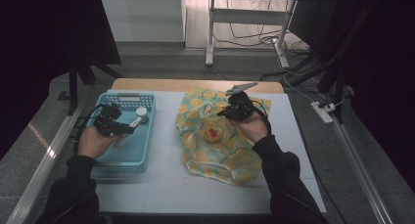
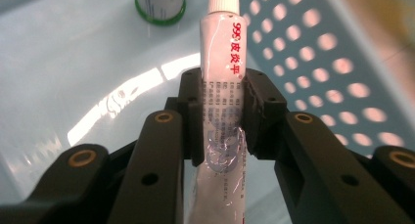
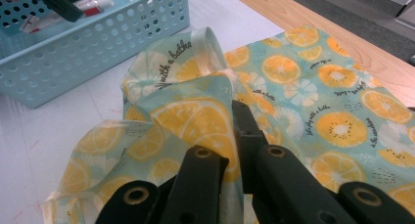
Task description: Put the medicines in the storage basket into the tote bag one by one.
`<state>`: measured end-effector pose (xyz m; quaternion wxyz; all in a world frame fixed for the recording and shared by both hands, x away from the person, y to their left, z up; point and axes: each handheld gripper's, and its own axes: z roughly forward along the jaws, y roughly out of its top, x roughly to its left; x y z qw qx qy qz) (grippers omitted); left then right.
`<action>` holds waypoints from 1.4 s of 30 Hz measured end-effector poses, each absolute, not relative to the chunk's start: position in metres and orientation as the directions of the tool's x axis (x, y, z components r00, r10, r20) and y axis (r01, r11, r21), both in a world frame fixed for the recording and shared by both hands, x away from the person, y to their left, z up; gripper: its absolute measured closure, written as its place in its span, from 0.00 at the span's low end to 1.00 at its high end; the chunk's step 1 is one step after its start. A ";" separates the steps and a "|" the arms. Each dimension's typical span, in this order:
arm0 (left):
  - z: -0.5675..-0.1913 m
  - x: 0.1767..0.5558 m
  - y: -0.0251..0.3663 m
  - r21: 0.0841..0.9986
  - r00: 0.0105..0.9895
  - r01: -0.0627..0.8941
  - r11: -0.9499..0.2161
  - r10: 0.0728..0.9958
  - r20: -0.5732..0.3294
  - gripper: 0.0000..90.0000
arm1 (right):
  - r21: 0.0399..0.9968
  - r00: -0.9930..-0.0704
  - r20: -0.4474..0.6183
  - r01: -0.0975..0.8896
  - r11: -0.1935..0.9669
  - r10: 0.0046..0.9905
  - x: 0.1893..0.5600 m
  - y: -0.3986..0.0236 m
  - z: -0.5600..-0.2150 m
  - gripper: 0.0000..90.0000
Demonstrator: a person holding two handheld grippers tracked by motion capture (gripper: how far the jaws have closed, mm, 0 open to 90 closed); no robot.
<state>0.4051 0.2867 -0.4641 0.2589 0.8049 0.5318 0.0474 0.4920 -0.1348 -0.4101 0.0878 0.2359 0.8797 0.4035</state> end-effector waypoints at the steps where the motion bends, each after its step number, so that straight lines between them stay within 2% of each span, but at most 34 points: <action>1: -0.461 0.404 0.286 0.476 0.433 0.826 -0.300 0.879 -0.198 0.80 | 0.752 -0.873 0.036 0.344 0.563 0.486 0.492 -0.135 -0.410 1.00; 16: -0.420 0.381 0.264 0.563 0.522 0.758 -0.329 0.823 -0.222 0.80 | 0.757 -0.870 0.036 0.344 0.555 0.491 0.493 -0.135 -0.406 1.00; 27: -0.400 0.373 0.218 0.595 0.627 0.691 -0.411 0.750 -0.211 0.80 | 0.762 -0.871 0.031 0.339 0.552 0.491 0.493 -0.135 -0.403 1.00; 42: -0.406 0.389 0.144 0.599 0.730 0.630 -0.495 0.639 -0.240 0.80 | 0.766 -0.870 0.030 0.336 0.548 0.492 0.493 -0.136 -0.402 1.00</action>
